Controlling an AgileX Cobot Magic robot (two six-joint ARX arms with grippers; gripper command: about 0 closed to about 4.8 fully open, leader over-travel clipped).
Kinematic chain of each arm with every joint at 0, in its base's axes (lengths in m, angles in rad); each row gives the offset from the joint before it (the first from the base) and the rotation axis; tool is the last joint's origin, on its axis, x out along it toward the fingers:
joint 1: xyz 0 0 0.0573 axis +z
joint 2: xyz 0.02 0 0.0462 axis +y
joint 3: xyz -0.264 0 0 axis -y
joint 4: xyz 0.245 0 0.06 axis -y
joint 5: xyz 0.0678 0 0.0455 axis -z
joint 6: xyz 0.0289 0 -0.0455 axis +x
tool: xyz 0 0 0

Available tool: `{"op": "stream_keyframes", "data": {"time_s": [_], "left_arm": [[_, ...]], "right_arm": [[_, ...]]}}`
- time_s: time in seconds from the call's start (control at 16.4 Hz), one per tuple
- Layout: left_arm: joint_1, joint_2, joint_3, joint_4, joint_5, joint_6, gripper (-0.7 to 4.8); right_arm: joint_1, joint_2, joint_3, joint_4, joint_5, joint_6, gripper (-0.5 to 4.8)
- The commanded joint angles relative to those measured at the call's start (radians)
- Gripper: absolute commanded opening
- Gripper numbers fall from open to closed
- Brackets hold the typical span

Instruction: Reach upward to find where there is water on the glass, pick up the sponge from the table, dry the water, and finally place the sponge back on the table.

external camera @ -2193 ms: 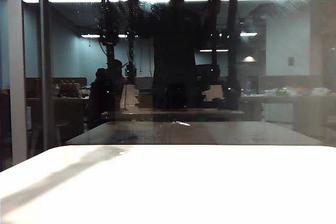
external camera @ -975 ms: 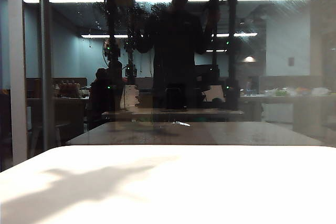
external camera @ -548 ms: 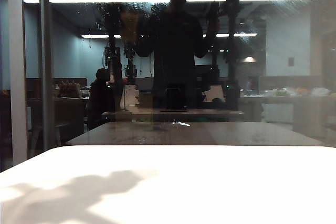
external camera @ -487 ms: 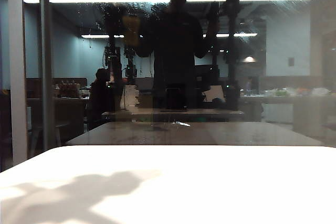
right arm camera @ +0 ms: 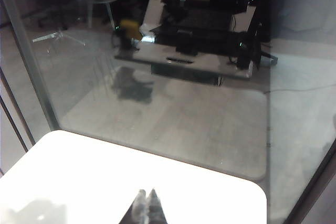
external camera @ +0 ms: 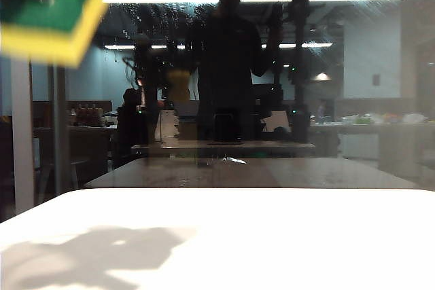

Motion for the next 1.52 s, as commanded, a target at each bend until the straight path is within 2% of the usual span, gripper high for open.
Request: {"op": "stream_keyframes", "data": {"time_s": [0.06,0.37,0.49,0.91,1.16,1.28,1.52], "left_arm": [[-0.001,0.000,-0.096,0.118,0.034,-0.008,-0.06],[-0.010,0.029,-0.214,0.283,0.033,-0.088,-0.06],[-0.055,0.089,-0.219,0.336,0.024,-0.089,-0.06],[-0.261,0.419,-0.218,0.624,-0.091,-0.139,-0.06],[-0.291,0.646,-0.214,0.814,-0.117,-0.243,-0.06],[-0.291,0.743,-0.197,0.860,-0.117,-0.286,-0.06],[-0.291,0.883,-0.127,0.848,-0.079,-0.376,-0.06]], "right_arm": [[0.000,-0.001,-0.009,0.005,-0.009,-0.002,-0.02],[0.000,-0.022,-0.087,-0.009,-0.010,-0.002,-0.02],[0.000,-0.047,-0.137,-0.008,-0.009,-0.002,-0.02],[0.000,-0.128,-0.250,-0.011,-0.010,-0.002,-0.02],[0.000,-0.151,-0.257,-0.015,-0.010,-0.002,-0.02],[0.000,-0.156,-0.257,-0.024,-0.011,-0.002,-0.02],[0.000,-0.158,-0.257,-0.046,-0.012,-0.002,-0.02]]}}
